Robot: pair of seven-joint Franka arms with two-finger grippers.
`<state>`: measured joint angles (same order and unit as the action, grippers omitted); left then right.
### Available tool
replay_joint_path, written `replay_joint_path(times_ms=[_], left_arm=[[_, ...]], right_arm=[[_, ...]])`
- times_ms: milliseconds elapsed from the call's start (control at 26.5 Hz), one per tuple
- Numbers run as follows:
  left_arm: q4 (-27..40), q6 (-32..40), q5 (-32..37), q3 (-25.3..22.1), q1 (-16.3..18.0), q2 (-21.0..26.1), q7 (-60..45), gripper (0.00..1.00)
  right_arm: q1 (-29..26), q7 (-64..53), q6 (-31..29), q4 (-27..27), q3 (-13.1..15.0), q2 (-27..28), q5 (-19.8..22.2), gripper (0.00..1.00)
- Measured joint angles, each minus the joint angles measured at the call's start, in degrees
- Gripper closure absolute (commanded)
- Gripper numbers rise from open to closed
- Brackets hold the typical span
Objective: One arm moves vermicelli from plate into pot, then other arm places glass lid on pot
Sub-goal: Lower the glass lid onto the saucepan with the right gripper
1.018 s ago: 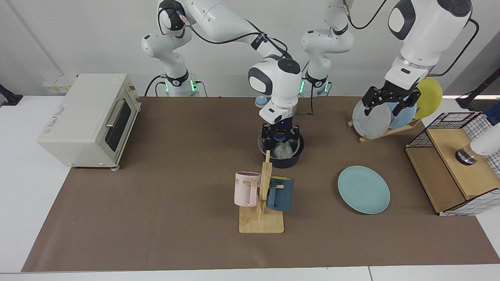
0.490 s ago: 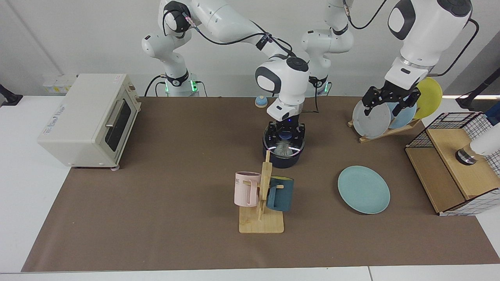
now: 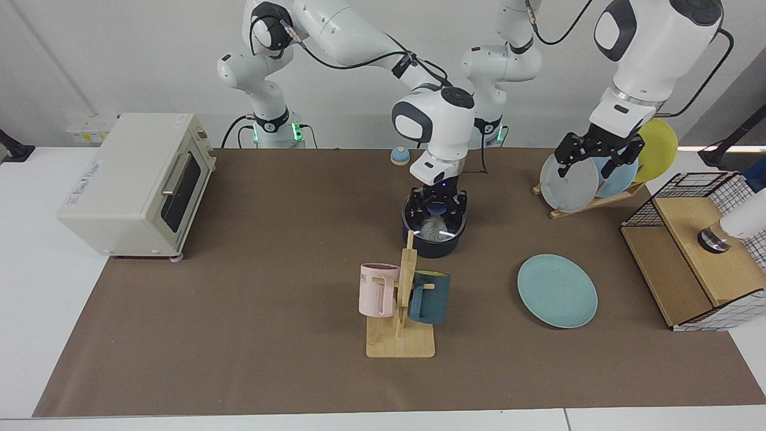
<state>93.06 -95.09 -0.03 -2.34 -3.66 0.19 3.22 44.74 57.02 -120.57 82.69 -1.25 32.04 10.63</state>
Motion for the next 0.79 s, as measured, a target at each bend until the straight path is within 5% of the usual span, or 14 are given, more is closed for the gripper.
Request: replay_joint_path(times_ms=[791], left_arm=[[0.0,0.0,0.0,0.0,0.0,0.0,0.0,0.0]], right_arm=[[-0.1,0.0,-1.1,-0.1,0.3,0.2,1.1,1.0]])
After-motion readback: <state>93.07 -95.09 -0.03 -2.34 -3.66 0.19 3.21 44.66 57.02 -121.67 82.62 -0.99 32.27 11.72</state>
